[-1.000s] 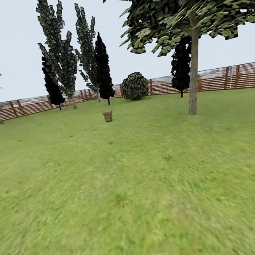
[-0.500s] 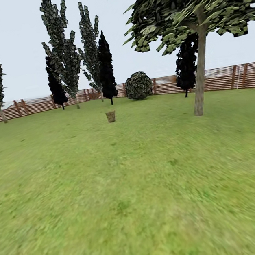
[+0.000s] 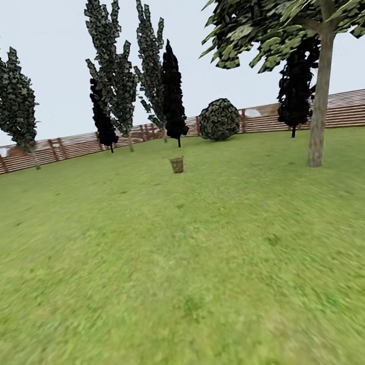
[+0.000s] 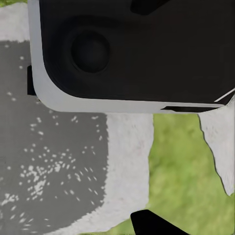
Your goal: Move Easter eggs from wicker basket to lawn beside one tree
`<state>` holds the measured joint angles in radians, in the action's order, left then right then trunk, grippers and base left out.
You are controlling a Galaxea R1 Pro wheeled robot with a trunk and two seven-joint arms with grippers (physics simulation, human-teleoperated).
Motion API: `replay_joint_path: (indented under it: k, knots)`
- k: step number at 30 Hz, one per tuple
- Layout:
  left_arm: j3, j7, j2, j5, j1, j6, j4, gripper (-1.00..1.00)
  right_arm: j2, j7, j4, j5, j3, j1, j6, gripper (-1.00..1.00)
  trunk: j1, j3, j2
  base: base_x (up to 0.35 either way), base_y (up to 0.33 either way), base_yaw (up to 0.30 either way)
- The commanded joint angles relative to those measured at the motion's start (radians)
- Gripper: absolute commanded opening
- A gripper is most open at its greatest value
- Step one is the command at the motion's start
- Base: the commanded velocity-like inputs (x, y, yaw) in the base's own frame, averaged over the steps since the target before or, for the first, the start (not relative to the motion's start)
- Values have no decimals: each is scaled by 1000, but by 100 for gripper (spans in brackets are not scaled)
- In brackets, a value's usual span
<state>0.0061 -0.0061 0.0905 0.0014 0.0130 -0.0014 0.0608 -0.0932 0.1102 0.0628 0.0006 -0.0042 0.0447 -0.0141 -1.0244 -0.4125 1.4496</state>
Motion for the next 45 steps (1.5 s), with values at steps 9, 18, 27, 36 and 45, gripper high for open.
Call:
replay_joint_path:
  k: [9, 18, 27, 36, 45]
  knots:
    - [0, -1, 0, 0, 1, 0, 2, 100, 0, 3, 2, 2, 1, 1, -1, 100, -1, -1, 0, 339, 0, 82]
    - [0, 0, 0, 0, 1, 0, 2, 100, 0, 3, 2, 1, 0, 1, -1, 100, -1, -1, 0, 339, 0, 41]
    - [0, 0, 0, 0, 1, 0, 2, 100, 1, 3, 2, 1, 0, 1, -1, 100, -1, -1, 0, 339, 0, 245]
    - [0, 0, 0, 0, 1, 0, 2, 100, 0, 3, 2, 2, 0, 1, -1, 100, -1, -1, 0, 339, 0, 173]
    - [0, -1, 0, 0, 1, 0, 2, 100, 0, 3, 2, 3, 1, 1, -1, 100, -1, -1, 0, 341, 0, 6]
